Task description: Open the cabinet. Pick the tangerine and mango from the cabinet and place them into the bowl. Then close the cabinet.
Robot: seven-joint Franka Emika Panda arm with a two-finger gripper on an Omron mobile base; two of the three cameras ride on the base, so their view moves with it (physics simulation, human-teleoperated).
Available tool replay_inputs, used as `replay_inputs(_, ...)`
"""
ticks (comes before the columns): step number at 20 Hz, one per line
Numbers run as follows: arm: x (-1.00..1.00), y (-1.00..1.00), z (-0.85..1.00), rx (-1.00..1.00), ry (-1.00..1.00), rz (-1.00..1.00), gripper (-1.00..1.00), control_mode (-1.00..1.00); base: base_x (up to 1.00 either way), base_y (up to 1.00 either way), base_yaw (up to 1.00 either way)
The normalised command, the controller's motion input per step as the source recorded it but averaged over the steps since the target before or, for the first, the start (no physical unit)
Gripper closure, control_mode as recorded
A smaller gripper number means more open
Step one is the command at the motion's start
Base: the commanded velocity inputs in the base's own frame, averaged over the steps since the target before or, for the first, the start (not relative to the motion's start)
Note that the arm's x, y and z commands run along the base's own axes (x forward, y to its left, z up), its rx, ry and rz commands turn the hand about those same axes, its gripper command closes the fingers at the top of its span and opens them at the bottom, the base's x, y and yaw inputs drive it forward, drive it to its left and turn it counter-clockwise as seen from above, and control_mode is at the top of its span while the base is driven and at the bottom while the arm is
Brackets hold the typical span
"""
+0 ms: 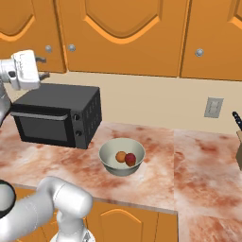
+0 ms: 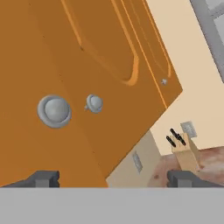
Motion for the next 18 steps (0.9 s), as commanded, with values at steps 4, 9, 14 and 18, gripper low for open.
replay_inputs(4, 0.71, -0.37, -0.04, 0.08, 0.04, 0.12, -1.00, -1.00, 0.00, 0.00, 0.00)
replay_inputs(9, 0.09, -0.74, 0.00, 0.17, -0.01, 0.14, -1.00, -1.00, 0.00, 0.00, 0.00)
replay_inputs(14, 0.00, -0.95, 0.00, 0.21, -0.04, 0.15, -1.00, -1.00, 0.00, 0.00, 0.00)
replay_inputs(18, 0.81, -0.67, -0.04, 0.16, 0.02, 0.16, -1.00, -1.00, 0.00, 0.00, 0.00)
